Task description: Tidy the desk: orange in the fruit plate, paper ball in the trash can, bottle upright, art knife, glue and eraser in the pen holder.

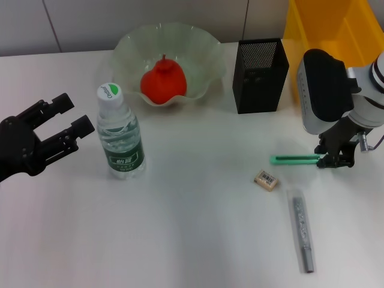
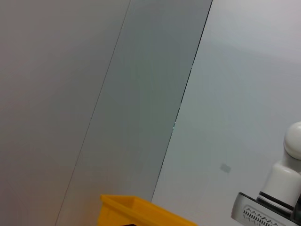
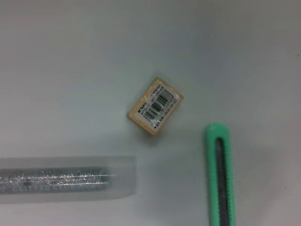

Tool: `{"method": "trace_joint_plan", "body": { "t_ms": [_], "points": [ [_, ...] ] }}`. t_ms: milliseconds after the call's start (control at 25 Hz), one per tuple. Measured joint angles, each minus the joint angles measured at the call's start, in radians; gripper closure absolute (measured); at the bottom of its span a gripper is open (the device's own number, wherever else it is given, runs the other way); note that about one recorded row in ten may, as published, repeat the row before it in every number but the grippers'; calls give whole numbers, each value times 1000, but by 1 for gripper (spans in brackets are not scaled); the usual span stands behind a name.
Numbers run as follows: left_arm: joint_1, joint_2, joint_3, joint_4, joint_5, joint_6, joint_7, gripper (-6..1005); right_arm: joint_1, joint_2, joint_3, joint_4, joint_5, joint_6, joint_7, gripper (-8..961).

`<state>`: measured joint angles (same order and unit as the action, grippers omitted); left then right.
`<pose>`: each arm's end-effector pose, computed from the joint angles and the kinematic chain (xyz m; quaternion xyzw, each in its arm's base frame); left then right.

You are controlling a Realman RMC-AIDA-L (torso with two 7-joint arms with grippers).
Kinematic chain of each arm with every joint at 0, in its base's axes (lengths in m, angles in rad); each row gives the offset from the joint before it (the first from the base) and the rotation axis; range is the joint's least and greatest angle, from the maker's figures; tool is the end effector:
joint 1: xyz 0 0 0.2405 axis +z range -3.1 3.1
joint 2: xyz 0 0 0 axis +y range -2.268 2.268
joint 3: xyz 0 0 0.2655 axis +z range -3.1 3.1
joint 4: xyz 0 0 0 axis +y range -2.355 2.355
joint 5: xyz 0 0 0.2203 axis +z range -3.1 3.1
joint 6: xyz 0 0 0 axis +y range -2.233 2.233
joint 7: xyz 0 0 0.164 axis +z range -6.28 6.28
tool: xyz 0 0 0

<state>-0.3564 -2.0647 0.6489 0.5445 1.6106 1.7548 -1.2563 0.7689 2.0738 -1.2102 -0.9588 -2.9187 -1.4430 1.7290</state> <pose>-0.2814 0.3018 0.0155 -0.8518 -0.2203 -0.4390 0.1823 0.2595 0.4072 -0.0135 -0.9316 0.0133 -0.3520 0.0892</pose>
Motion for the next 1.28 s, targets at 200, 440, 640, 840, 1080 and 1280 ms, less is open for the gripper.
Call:
{"method": "trace_joint_plan", "body": {
  "t_ms": [200, 440, 640, 840, 1080, 1280],
  "points": [
    [-1, 0, 0, 0, 0, 0, 0, 213, -2, 0, -7, 0, 0, 0, 4, 721],
    [-1, 0, -2, 0, 0, 0, 0, 213, -2, 0, -9, 8, 0, 4, 9, 785],
    [0, 0, -2, 0, 0, 0, 0, 213, -2, 0, -11, 13, 0, 15, 13, 784],
    [2, 0, -2, 0, -2, 0, 0, 213, -4, 0, -13, 17, -1, 17, 16, 784],
    [4, 0, -4, 0, -3, 0, -2, 213, -12, 2, -15, 14, 0, 23, 17, 784],
    [5, 0, -5, 0, -3, 0, -4, 213, -18, 2, -21, 7, 0, 28, 23, 785]
  ]
}}
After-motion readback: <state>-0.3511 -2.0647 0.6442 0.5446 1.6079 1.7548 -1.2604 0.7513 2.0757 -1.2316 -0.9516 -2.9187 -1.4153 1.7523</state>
